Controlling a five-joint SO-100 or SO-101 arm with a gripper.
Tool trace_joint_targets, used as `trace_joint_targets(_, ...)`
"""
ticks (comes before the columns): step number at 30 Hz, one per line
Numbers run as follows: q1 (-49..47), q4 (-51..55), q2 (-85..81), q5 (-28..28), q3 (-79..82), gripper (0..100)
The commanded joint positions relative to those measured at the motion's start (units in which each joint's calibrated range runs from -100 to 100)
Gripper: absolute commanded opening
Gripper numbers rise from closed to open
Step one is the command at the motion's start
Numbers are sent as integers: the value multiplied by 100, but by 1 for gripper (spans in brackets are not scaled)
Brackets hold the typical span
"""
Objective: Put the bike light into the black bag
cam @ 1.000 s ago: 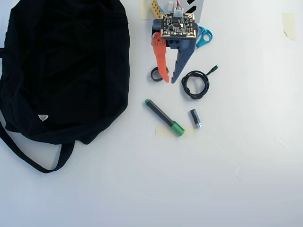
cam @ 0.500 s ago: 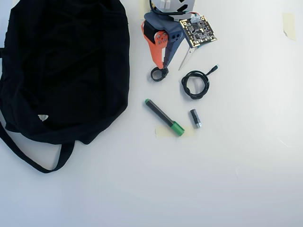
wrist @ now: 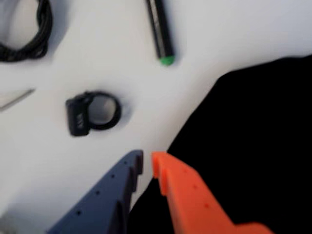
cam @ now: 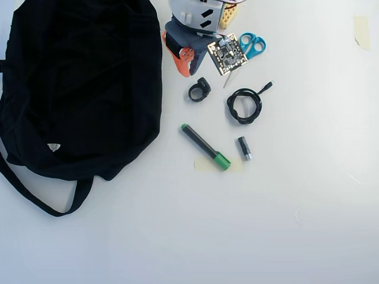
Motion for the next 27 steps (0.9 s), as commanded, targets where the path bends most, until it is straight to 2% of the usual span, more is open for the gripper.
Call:
trace_joint_targets(1, 5, -167, -78, 186, 247, 2)
trace_joint_targets(10, 5, -1019, -78, 323, 1047, 2)
trace_joint_targets(27, 5, -1450, 577, 422, 1155, 3)
